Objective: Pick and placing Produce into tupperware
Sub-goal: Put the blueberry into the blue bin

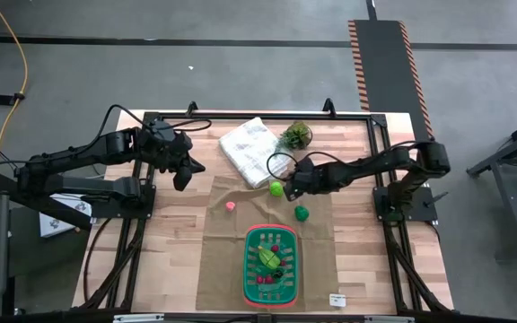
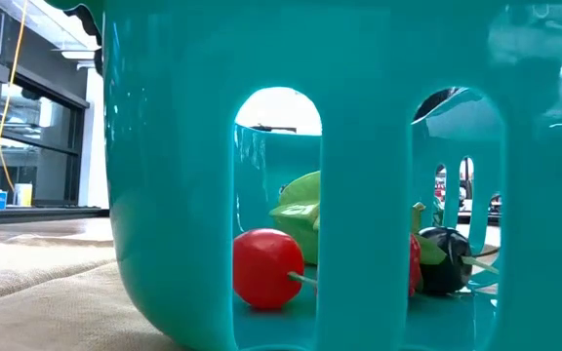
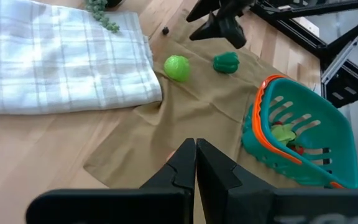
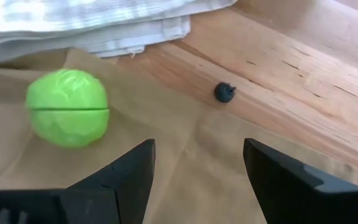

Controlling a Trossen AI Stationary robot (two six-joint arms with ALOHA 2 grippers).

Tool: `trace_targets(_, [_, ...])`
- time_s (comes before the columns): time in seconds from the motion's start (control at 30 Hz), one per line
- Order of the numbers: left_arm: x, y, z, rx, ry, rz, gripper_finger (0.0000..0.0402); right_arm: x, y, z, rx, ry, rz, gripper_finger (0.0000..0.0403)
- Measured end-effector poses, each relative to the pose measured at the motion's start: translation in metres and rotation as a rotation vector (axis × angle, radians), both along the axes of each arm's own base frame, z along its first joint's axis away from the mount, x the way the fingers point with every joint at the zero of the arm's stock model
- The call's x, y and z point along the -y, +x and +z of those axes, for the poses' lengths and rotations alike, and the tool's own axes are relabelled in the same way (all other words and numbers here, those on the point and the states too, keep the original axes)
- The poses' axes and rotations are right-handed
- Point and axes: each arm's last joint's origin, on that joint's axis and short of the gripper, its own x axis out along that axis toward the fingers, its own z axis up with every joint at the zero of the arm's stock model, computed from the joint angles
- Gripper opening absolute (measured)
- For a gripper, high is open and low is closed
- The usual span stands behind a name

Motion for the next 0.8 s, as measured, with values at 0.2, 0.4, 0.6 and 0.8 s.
trace_targets(0.2, [0.000, 0.000, 0.000, 0.000, -0.006, 0.005, 0.0003, 0.008, 0.002, -0.006, -0.005, 0.004, -0.059, 0.0236])
trace_targets(0.4, [0.000, 0.000, 0.000, -0.005, 0.004, 0.013, 0.0003, 0.017, 0.008, -0.009, 0.063, 0.012, -0.117, 0.0236])
trace_targets(0.6, [0.000, 0.000, 0.000, -0.010, 0.030, -0.006, 0.0003, 0.022, 0.009, -0.013, 0.070, -0.025, -0.181, 0.0236])
trace_targets(0.8, [0.000, -0.001, 0.000, -0.014, 0.031, -0.005, 0.0003, 0.001, 0.011, -0.019, 0.075, -0.158, -0.201, 0.0236])
